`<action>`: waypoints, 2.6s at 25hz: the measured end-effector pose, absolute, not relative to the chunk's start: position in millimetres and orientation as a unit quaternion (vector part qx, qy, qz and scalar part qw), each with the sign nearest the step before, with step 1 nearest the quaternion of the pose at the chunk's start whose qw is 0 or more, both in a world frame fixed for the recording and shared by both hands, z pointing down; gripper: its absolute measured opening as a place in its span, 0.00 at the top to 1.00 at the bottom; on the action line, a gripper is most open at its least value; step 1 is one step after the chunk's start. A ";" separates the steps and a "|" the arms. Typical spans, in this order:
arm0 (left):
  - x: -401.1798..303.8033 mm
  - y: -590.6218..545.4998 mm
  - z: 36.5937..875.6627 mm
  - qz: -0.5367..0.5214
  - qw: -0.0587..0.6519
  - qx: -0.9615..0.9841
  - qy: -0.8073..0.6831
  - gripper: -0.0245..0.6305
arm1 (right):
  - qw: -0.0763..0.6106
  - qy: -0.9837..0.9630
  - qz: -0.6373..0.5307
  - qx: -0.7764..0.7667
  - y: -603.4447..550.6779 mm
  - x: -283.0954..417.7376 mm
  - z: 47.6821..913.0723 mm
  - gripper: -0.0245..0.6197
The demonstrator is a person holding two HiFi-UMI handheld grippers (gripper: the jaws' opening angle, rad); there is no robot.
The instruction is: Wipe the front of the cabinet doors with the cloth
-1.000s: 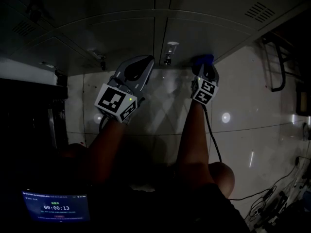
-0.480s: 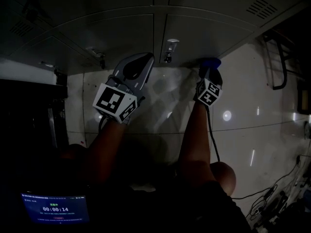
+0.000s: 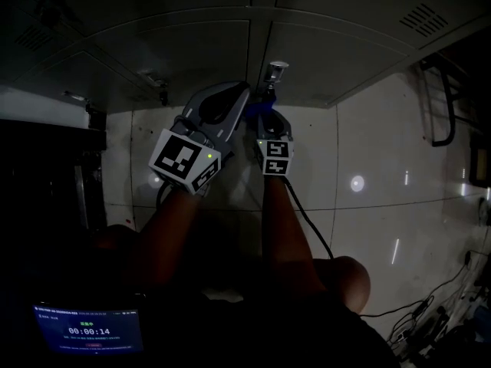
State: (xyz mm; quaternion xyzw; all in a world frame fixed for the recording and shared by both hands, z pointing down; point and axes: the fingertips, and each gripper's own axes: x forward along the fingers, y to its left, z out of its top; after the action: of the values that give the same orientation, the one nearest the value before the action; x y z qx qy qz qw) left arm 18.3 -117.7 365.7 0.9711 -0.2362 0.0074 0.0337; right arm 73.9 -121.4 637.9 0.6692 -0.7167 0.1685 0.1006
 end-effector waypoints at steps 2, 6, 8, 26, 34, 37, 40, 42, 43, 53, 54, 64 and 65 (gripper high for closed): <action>16.3 -119.1 364.3 0.005 0.036 0.971 -0.238 0.96 | 0.107 -0.731 0.165 0.654 -128.5 55.6 640.8 0.85; 11.2 -119.0 360.1 0.001 0.036 0.971 -0.238 0.96 | 0.108 -0.712 0.167 0.673 -141.1 74.7 645.6 0.84; 8.3 -119.2 356.5 -0.002 0.036 0.971 -0.238 0.96 | 0.108 -0.694 0.168 0.692 -145.5 99.2 644.9 0.84; 8.0 -120.8 352.8 -0.001 0.026 0.971 -0.236 0.96 | 0.081 -0.544 0.205 0.809 -108.4 238.2 650.8 0.84; 4.4 -122.4 351.0 0.004 0.021 0.969 -0.246 0.96 | 0.061 -0.470 0.209 0.856 -83.3 303.8 636.4 0.84; 6.6 -120.4 350.9 0.004 0.023 0.969 -0.245 0.96 | 0.065 -0.462 0.206 0.860 -75.6 314.0 634.6 0.84; 7.5 -120.3 349.2 0.001 0.026 0.969 -0.245 0.96 | 0.058 -0.452 0.199 0.867 -71.4 325.7 625.6 0.84; 8.8 -120.2 348.0 -0.001 0.026 0.969 -0.246 0.96 | 0.060 -0.457 0.187 0.868 -74.5 327.2 614.4 0.84; 10.2 -119.7 347.6 -0.001 0.024 0.969 -0.247 0.96 | 0.061 -0.460 0.180 0.867 -75.7 327.1 608.5 0.84; 30.0 -112.2 346.3 0.000 0.023 0.972 -0.236 0.96 | 0.074 -0.535 0.106 0.835 -78.8 311.2 529.6 0.84; 31.4 -113.4 346.2 -0.002 0.025 0.972 -0.235 0.96 | 0.067 -0.554 0.102 0.823 -79.9 307.3 519.0 0.84; 44.8 -123.8 334.8 0.005 0.031 0.977 -0.212 0.96 | 0.062 -0.770 0.039 0.634 -92.0 195.7 395.2 0.84; 44.7 -123.9 329.8 0.006 0.028 0.978 -0.207 0.96 | 0.064 -0.782 0.031 0.619 -92.4 185.1 380.3 0.85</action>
State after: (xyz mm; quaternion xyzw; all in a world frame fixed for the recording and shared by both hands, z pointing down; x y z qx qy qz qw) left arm 44.7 -123.9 329.8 0.9778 -0.2075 0.0058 0.0276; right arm 185.1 -92.4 380.3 0.6189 -0.7823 0.0309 0.0639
